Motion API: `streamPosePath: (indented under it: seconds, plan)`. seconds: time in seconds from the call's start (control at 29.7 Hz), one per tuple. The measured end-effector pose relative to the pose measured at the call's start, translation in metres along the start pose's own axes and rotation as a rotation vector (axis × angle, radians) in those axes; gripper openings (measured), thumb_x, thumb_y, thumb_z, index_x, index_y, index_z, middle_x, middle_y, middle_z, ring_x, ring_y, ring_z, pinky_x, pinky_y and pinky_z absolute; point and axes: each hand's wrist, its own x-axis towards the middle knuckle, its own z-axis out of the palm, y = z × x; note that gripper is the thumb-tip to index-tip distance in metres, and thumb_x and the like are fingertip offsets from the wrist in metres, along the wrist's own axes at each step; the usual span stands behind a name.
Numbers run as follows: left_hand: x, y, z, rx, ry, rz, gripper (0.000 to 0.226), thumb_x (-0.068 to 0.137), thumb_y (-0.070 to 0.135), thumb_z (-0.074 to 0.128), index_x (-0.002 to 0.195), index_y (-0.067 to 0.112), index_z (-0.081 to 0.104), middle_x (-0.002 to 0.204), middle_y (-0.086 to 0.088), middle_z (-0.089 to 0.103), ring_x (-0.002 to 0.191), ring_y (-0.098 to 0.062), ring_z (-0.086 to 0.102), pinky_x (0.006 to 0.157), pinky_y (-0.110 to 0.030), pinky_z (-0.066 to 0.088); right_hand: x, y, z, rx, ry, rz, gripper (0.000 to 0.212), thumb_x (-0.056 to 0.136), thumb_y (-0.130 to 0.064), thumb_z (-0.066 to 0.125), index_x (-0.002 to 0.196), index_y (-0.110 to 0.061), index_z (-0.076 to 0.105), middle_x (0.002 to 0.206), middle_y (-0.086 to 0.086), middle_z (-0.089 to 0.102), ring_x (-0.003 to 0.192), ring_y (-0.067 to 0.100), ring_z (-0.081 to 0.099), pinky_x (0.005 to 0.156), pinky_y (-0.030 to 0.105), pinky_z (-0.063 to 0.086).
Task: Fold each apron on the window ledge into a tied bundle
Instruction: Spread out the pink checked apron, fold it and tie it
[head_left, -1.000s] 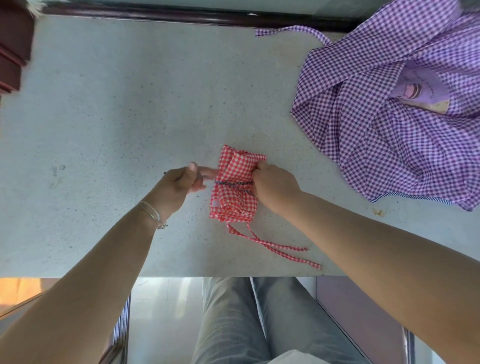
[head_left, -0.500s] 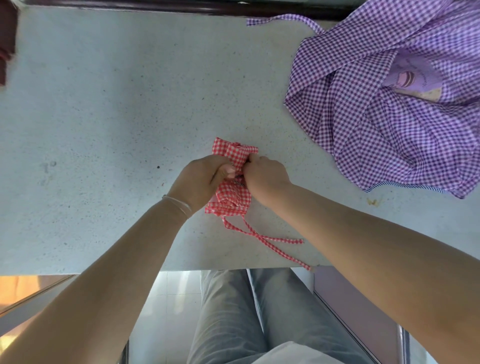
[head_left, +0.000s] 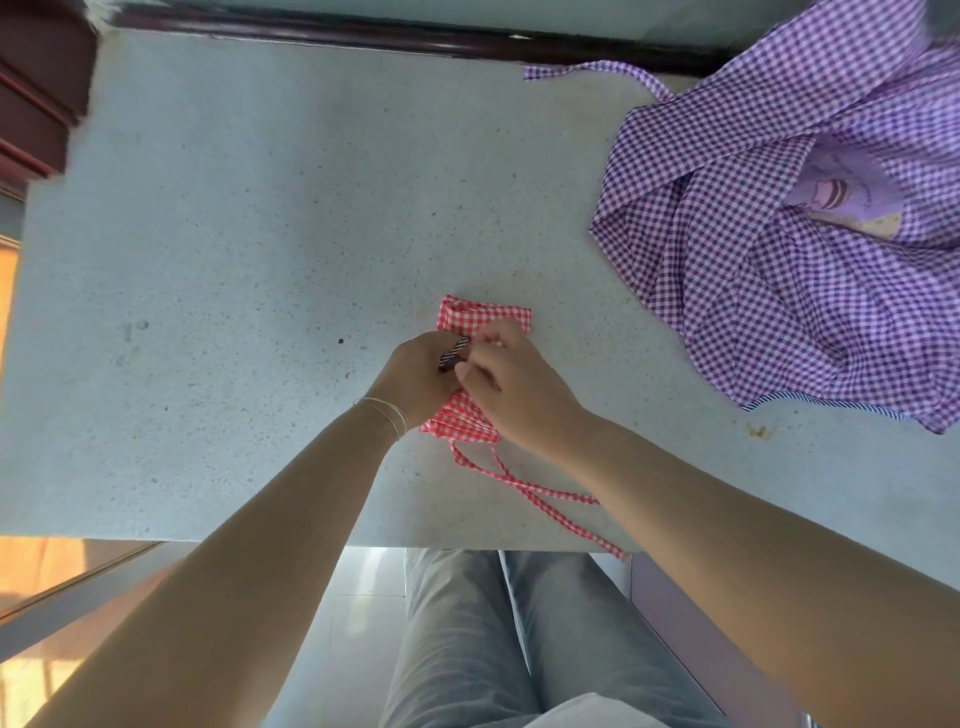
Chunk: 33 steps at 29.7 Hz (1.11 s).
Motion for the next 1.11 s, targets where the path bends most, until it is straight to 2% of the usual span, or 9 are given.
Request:
streamPosePath:
  seconds: [0.07,0.17,0.3,0.44,0.61,0.77,0.87,0.97,1.11]
  plan:
    - [0.001,0.003,-0.003,0.046,-0.004,-0.031,0.02,0.089,0.0,0.044,0.077,0.015,0.053,0.069,0.004,0.052,0.067,-0.015,0.049,0.06,-0.018,0.04,0.007,-0.006,0.003,0.001,-0.011,-0.121,0.026,0.101,-0.023,0.045,0.09,-0.005,0.06,0.11,0.001,0.048,0.078,0.007,0.05,0.066,0.01,0.036]
    - [0.001,0.0,-0.003,-0.005,0.014,-0.06,0.017,0.093,0.011,0.053,0.077,0.012,0.06,0.071,0.001,0.058,0.071,-0.018,0.051,0.066,-0.022,0.042,0.017,-0.002,0.003,0.118,0.037,-0.106,0.024,0.102,-0.015,0.038,0.111,-0.005,0.059,0.114,0.006,0.052,0.095,0.014,0.057,0.082,0.022,0.047]
    - [0.003,-0.008,0.001,-0.126,0.052,-0.045,0.016,0.089,0.022,0.065,0.093,0.007,0.071,0.087,-0.004,0.067,0.082,-0.019,0.058,0.074,-0.02,0.042,0.032,0.015,0.003,0.082,-0.058,-0.063,0.044,0.094,0.005,0.042,0.133,-0.011,0.054,0.131,0.007,0.045,0.114,0.01,0.048,0.095,0.013,0.036]
    - [-0.001,-0.013,0.003,-0.27,0.099,-0.029,0.014,0.085,0.017,0.07,0.098,0.013,0.074,0.089,0.007,0.066,0.083,-0.008,0.057,0.07,0.002,0.036,0.043,0.022,0.004,0.149,-0.049,0.004,0.028,0.091,0.001,0.055,0.115,-0.008,0.066,0.116,-0.001,0.05,0.102,0.002,0.048,0.086,-0.002,0.03]
    - [0.0,-0.02,0.005,-0.346,0.078,-0.055,0.02,0.085,0.018,0.07,0.104,0.014,0.074,0.099,0.006,0.069,0.091,-0.008,0.06,0.075,0.004,0.035,0.044,0.031,0.006,0.101,-0.021,-0.003,0.008,0.091,-0.009,0.06,0.094,-0.005,0.067,0.097,-0.005,0.052,0.087,0.007,0.051,0.074,0.002,0.034]
    - [-0.001,-0.025,-0.001,-0.797,0.12,-0.17,0.018,0.079,0.003,0.073,0.096,0.009,0.074,0.086,0.002,0.075,0.083,-0.011,0.071,0.079,-0.015,0.051,0.035,0.025,0.014,0.246,0.006,0.124,0.012,0.102,-0.011,0.04,0.097,-0.007,0.05,0.096,0.009,0.052,0.083,0.014,0.048,0.066,0.006,0.035]
    - [0.005,-0.028,-0.006,-0.814,0.077,-0.29,0.012,0.072,0.015,0.078,0.084,0.017,0.076,0.087,-0.002,0.075,0.092,-0.019,0.07,0.088,-0.025,0.047,0.034,0.023,0.018,0.224,0.007,0.155,0.012,0.103,-0.012,0.034,0.095,-0.012,0.043,0.093,0.007,0.045,0.075,0.007,0.042,0.061,0.007,0.033]
    - [0.011,-0.028,-0.011,-0.796,0.004,-0.332,0.011,0.073,0.015,0.078,0.083,0.019,0.075,0.088,0.0,0.075,0.094,-0.016,0.068,0.089,-0.022,0.041,0.029,0.024,0.021,0.168,0.023,0.1,0.012,0.102,-0.009,0.035,0.092,-0.011,0.041,0.09,0.002,0.039,0.072,0.002,0.036,0.064,0.007,0.032]
    - [0.012,-0.029,-0.014,-0.767,-0.033,-0.275,0.015,0.074,0.001,0.075,0.084,0.012,0.072,0.081,0.002,0.072,0.076,-0.003,0.067,0.079,-0.014,0.046,0.012,0.031,0.031,-0.049,0.059,-0.114,0.024,0.098,-0.017,0.034,0.09,-0.004,0.053,0.1,0.008,0.046,0.087,0.015,0.045,0.081,0.016,0.038]
